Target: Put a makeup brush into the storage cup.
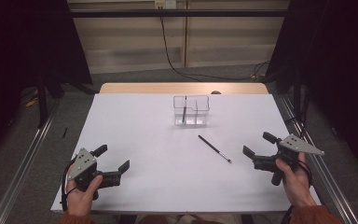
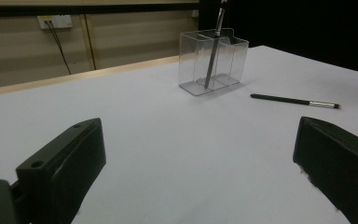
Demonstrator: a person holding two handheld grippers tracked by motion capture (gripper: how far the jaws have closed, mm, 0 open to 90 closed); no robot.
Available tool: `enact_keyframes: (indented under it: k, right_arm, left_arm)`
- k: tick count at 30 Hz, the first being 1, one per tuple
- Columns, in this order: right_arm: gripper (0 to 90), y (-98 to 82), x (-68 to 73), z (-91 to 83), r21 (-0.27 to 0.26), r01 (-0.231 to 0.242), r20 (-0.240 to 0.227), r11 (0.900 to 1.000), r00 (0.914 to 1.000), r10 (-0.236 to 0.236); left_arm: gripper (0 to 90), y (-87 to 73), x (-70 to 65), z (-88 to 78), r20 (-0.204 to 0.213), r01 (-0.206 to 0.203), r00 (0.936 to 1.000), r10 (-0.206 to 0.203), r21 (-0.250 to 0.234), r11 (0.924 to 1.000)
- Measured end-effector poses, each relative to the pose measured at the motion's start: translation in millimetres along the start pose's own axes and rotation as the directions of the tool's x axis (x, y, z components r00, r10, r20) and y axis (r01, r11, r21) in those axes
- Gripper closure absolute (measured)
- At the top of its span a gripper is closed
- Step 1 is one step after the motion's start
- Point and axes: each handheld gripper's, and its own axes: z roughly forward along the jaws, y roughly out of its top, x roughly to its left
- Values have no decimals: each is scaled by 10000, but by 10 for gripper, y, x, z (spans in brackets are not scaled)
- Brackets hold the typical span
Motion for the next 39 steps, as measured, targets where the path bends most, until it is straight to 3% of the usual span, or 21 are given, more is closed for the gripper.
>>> enact_keyframes:
  k: [13,25,32,39]
  right_arm:
    - [0,-192,9,-270,-93,-67,213,9999,9997,69]
    - [0,-165,9,-233,-179,-298,117,9994,9995,300]
    - [0,-113,74,-195,-356,-116,-184,9993,9998,110]
    - [2,-56,137,-53,5,2,-299,10000,9996,-2]
  left_arm:
    - [22,-3,9,-30,-34,69,10000,-70,-140,9999]
    - [22,-9,14,-32,-45,29,10000,-29,-158,9999]
    - [22,-10,5,-34,-56,9,10000,-9,-126,9999]
    - [22,-12,9,-41,-47,47,10000,-48,-112,9999]
